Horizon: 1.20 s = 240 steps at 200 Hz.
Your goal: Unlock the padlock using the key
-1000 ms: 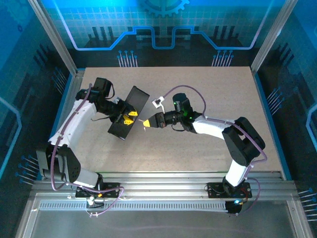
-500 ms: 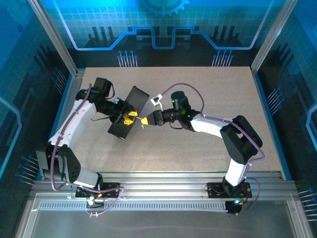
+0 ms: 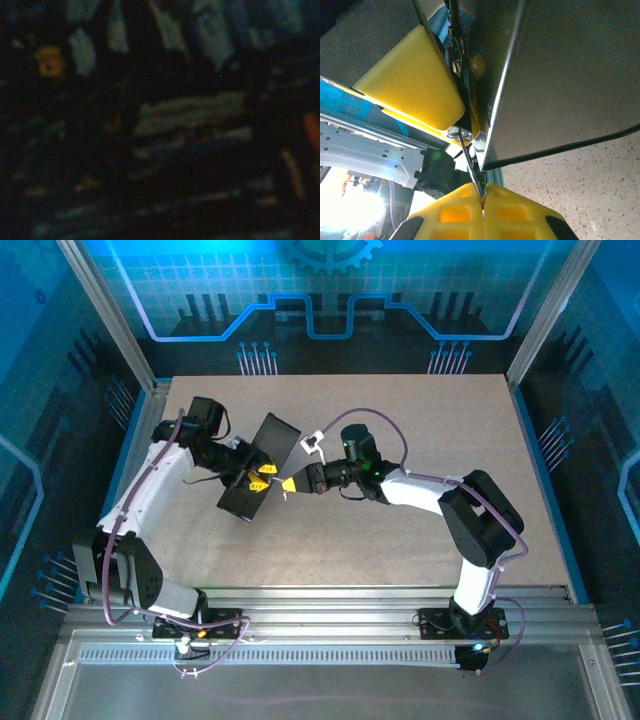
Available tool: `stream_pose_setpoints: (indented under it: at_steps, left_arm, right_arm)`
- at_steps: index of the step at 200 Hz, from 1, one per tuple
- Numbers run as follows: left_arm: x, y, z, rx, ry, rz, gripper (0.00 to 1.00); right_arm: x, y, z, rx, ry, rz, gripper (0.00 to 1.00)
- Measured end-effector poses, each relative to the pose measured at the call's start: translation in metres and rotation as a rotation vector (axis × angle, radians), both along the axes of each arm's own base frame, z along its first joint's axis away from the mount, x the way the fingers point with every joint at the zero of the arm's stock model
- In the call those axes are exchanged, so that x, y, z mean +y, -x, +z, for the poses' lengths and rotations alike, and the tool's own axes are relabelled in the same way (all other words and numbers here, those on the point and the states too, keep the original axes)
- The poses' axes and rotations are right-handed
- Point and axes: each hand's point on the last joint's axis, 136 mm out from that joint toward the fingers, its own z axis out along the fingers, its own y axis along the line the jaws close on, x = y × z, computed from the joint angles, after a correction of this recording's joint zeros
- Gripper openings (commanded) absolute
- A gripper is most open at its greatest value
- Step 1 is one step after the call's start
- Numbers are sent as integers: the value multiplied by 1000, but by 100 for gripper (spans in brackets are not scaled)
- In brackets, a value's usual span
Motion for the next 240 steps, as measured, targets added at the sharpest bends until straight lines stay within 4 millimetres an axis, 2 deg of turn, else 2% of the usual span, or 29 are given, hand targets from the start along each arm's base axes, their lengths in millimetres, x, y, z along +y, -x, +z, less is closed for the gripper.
stream_pose_setpoints:
  at_steps: [87,127,181,240]
  left_arm:
    - [1,-1,0,-1,0,3,0]
    - [7,-2,0,-7,-15,19,0]
    - [12,-3,1,-27,-30,20,0]
    - [17,-4,0,-40,-51,28,0]
  right_arm:
    - [1,0,1,7,-5,-2,0]
    - [9,-2,4,16,30,-15,0]
    - [15,-3,10,128,-21,-5,0]
    - [20,-4,7,233,-63,23,0]
